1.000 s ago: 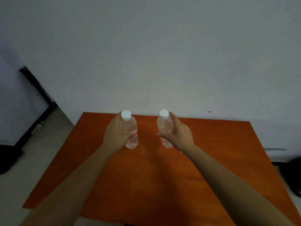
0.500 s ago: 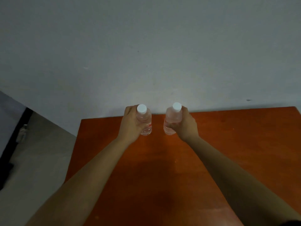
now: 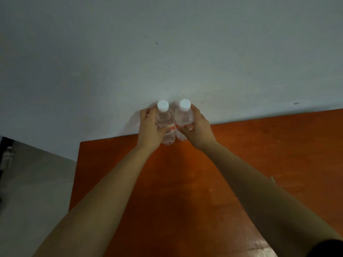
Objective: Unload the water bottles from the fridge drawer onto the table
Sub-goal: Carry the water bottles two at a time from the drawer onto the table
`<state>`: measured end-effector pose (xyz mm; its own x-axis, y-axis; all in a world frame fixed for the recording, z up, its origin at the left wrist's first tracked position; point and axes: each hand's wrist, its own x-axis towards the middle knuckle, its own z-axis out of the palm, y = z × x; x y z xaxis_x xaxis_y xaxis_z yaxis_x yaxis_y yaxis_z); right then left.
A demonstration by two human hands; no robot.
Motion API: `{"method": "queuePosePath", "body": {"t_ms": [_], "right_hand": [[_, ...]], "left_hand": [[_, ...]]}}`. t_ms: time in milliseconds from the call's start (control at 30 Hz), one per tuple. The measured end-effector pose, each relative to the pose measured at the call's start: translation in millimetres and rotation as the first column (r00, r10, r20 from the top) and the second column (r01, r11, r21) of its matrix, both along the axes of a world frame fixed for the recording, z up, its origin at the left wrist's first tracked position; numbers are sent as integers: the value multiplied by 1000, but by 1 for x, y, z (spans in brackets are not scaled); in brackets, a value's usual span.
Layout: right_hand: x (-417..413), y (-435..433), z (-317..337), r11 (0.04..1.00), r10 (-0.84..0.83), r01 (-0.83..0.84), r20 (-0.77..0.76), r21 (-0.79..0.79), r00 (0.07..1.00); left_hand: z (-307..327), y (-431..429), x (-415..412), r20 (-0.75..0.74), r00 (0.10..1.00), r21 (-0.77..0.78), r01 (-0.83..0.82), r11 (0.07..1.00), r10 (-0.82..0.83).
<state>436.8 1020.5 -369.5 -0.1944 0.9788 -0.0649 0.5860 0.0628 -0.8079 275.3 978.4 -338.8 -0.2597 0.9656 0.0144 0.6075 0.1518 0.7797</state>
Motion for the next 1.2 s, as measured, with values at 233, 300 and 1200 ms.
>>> {"method": "queuePosePath", "body": {"t_ms": [233,300,1200], "right_hand": [[-4,-2,-4,999,34,-36,80,20,996],[-2,-7,-2,999,49,-50,89,6,995],[473,-268,246,656,-657,147,465,740,593]], "left_hand": [[-7,-1,-5,-8,1000,15,17,1000,-17],[-8,-6,-3,-13,999,9,29,1000,-29],[251,-181,386,-729,684,394,441,806,-18]]}}
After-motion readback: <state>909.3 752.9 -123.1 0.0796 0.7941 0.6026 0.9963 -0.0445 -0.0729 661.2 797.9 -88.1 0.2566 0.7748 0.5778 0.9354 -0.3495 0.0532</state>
